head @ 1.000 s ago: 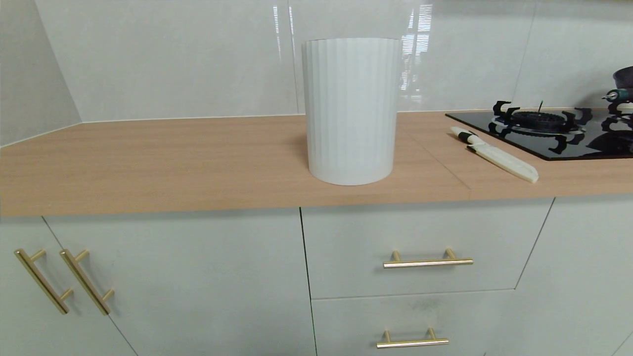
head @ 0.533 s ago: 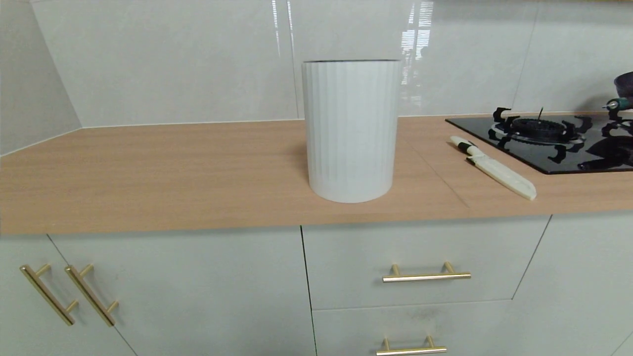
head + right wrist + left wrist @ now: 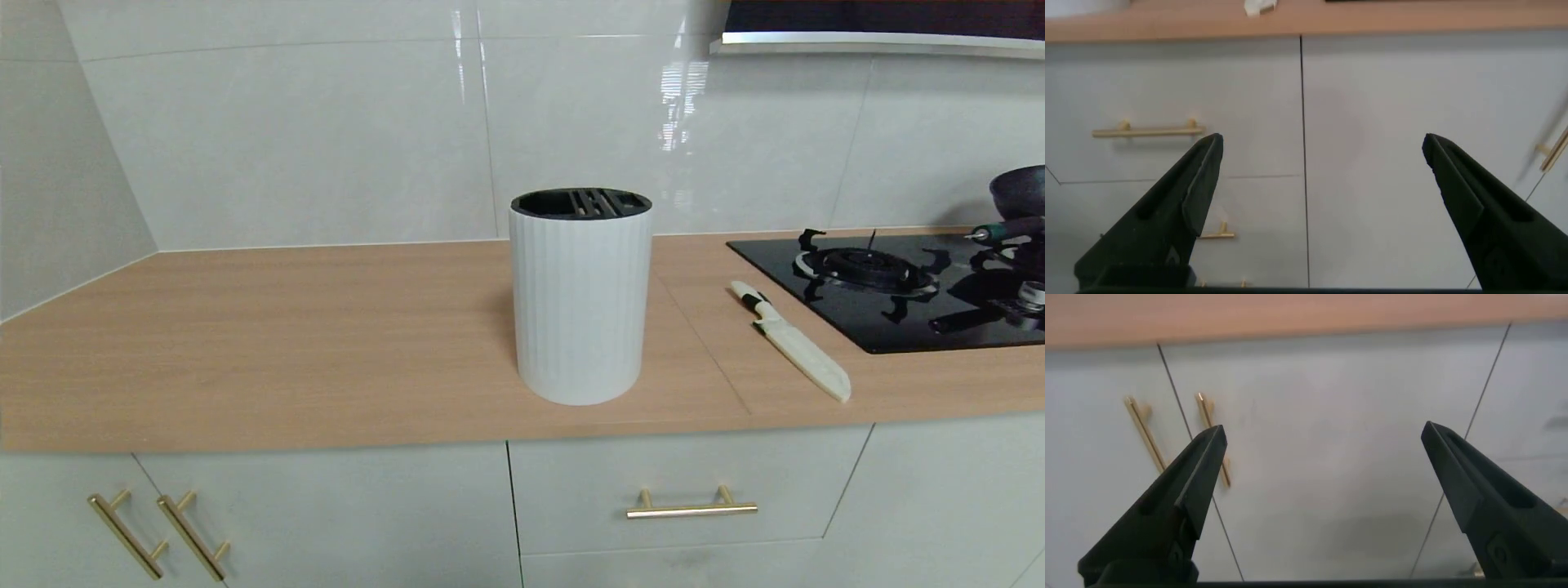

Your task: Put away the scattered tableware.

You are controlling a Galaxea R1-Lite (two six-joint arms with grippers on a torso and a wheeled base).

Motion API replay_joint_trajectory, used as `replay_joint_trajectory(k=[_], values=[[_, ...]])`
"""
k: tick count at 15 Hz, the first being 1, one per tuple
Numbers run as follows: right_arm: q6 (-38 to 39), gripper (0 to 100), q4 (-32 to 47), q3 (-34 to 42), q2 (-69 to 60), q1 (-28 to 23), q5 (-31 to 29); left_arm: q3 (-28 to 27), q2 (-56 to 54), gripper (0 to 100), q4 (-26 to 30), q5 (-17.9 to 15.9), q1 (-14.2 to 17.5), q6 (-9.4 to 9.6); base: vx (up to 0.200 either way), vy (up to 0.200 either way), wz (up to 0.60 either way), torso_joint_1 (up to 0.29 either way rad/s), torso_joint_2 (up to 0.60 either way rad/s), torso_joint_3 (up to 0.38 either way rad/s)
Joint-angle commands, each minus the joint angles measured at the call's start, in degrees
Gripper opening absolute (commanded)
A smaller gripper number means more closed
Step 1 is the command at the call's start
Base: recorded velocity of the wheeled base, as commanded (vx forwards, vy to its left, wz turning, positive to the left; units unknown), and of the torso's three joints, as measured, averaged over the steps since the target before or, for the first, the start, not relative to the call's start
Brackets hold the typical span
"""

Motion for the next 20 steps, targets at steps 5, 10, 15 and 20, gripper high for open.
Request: replay_joint_trajectory(k=[5, 10, 15, 20], values=[[0.02, 100, -0.02, 0.0, 0.07, 0.0, 0.0, 0.01, 0.06, 100, -0.01, 0.0, 0.0, 0.02, 0.0, 0.0, 0.0, 0.211, -0.48, -0.282], [0.02, 100, -0.02, 0.0, 0.07, 0.0, 0.0, 0.01, 0.06, 100, -0.01, 0.0, 0.0, -0.07, 0.0, 0.0, 0.0, 0.233, -0.51, -0.283], [0.02, 100, -0.02, 0.0, 0.07, 0.0, 0.0, 0.01, 0.06, 100, -0.01, 0.0, 0.0, -0.07, 0.0, 0.0, 0.0, 0.251, -0.54, -0.293], [0.02, 100, -0.02, 0.0, 0.07, 0.0, 0.0, 0.01, 0.06, 100, -0.01, 0.0, 0.0, -0.07, 0.0, 0.0, 0.0, 0.273, -0.59, -0.306]])
